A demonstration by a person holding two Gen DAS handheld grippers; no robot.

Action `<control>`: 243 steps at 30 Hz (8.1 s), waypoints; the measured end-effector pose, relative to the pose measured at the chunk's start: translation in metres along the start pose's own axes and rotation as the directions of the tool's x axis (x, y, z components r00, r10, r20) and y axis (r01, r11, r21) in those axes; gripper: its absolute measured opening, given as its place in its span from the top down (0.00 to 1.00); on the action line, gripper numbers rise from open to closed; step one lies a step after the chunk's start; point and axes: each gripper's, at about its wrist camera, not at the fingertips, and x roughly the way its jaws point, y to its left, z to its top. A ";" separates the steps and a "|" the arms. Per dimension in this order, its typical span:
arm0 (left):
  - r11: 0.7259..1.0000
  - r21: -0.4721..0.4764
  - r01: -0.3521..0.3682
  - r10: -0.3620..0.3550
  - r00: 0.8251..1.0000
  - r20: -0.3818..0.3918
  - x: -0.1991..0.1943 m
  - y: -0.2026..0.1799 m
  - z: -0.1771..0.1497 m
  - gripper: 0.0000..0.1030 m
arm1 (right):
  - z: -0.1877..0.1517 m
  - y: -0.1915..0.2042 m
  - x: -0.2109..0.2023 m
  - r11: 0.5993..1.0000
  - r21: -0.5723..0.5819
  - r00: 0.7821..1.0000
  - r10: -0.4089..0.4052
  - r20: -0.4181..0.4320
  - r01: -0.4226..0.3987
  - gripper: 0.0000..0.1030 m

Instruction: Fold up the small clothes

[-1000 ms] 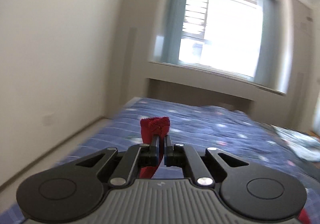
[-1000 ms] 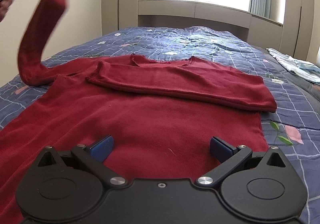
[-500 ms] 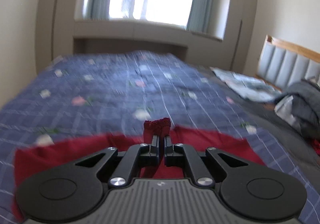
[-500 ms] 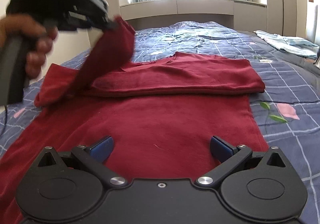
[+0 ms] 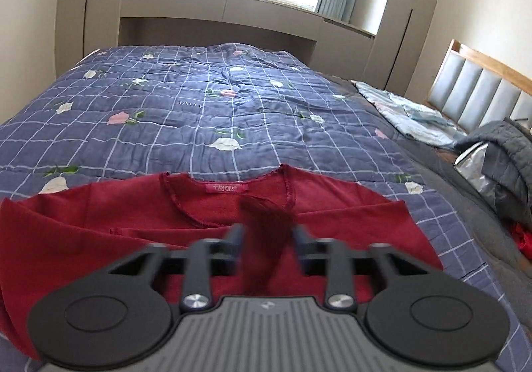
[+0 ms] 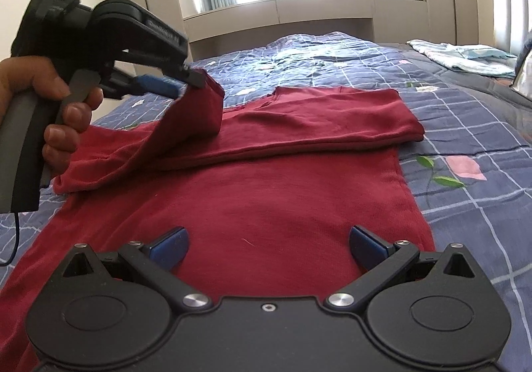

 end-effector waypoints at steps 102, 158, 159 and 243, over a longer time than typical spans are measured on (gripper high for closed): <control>0.954 -0.026 -0.298 0.295 0.952 -0.077 -0.077 0.181 -0.064 0.09 | 0.162 -0.053 0.131 0.982 0.032 0.965 0.189 -0.182 -0.187 0.90; 0.916 -0.204 -0.345 0.350 0.937 -0.016 -0.020 0.235 -0.054 0.00 | 0.118 -0.045 0.122 0.955 -0.271 0.993 -0.110 0.042 0.117 0.06; 0.916 -0.202 -0.347 0.355 0.935 0.004 -0.023 0.234 -0.052 0.00 | 0.122 -0.049 0.119 0.960 -0.249 0.991 -0.114 0.067 0.127 0.06; 0.974 0.098 -0.204 0.208 0.978 -0.027 -0.255 0.077 -0.223 0.00 | -0.073 -0.048 -0.175 0.923 -0.386 1.000 0.001 0.001 -0.001 0.01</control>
